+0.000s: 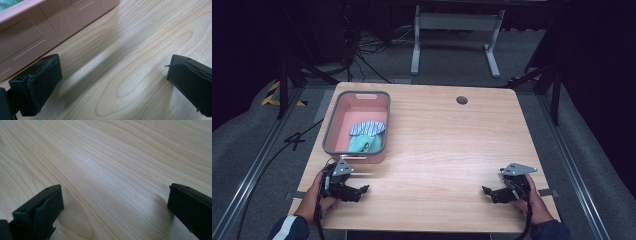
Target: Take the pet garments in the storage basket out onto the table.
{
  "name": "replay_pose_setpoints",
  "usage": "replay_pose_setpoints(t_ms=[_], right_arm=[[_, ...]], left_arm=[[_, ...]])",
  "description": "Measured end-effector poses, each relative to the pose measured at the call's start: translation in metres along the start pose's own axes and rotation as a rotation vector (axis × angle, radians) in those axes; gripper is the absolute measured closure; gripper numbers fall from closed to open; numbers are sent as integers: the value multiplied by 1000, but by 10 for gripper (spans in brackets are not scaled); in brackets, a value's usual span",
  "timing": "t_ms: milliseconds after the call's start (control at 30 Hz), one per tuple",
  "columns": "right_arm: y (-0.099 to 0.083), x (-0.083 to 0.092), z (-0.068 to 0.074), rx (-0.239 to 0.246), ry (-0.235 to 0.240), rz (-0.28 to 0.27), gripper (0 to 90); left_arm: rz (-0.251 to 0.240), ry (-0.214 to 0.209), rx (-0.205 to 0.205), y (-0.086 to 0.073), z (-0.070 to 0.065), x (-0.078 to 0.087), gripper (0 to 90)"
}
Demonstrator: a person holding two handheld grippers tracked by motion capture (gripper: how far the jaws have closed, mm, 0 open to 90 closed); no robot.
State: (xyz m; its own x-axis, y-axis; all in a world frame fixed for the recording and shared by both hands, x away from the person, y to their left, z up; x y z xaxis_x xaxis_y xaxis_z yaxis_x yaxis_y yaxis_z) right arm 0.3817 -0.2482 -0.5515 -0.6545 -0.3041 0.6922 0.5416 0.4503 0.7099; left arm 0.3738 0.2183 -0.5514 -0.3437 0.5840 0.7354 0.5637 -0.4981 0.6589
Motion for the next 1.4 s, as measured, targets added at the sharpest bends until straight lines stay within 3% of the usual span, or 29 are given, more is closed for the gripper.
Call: replay_pose_setpoints(t_ms=[100, 200, 300, 367, 500, 533, 567, 600, 667, 733, 800, 867, 933, 1000, 1200, 1400], right_arm=[[0, 0, 0, 3, 1, 0, 6], [0, 0, 0, 3, 4, 0, 4], [1, -1, 0, 5, 12, 1, 1], [1, -1, 0, 7, 16, 1, 0], [1, -1, 0, 7, 16, 1, 1], [1, -1, 0, 8, 16, 1, 0], [1, -1, 0, 8, 17, 1, 0], [1, -1, 0, 9, 17, 0, 0], [1, -2, -1, 15, 19, -2, 0], [1, -2, -1, 17, 19, -3, 0], [1, -2, 0, 17, 18, -2, 1], [1, -1, 0, 18, 20, -2, 1], [2, -1, 1, 19, 26, -4, 1], [2, -2, 1, 26, 32, -3, 1], [4, -4, 2, 32, 41, -5, 1], [5, -5, 2, 39, 43, -7, 0]], left_arm=[[-5, 8, -3, 1, 1, 0, 0], [-7, 31, 29, 0, -1, 0, 0], [-1, 27, 18, -2, -1, 2, 1], [16, 3, 2, -2, -1, 3, 0], [68, 3, 15, -3, -1, 5, 1], [115, -18, -5, -5, -4, 9, 15], [113, -22, -28, -4, -4, 10, 47], [112, -48, -26, -4, -8, 12, 94], [90, -61, -35, -2, -11, 15, 220], [94, -58, -35, -3, -13, 15, 130], [83, -71, -56, 2, -15, 19, 204], [69, -87, -66, 5, -18, 22, 146], [60, -91, -98, 7, -21, 27, 180], [54, -63, -95, 7, -21, 32, 158], [40, -57, -108, 14, -24, 41, 200], [6, -21, -121, 25, -19, 57, 220]])
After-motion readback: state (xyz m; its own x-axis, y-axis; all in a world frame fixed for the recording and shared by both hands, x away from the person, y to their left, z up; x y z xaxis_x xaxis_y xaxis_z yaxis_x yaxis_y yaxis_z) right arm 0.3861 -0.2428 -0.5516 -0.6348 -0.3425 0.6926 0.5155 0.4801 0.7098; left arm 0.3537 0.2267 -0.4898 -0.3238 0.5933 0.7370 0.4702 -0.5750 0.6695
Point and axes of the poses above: each handheld gripper's, and its own axes: x roughly backward along the jaws, y roughly out of its top, z roughly to its left, the point moved 9 cm from there along -x, roughly forward along the jaws, and after that the axes turned 11 degrees about -y, right-handed, at the moved point
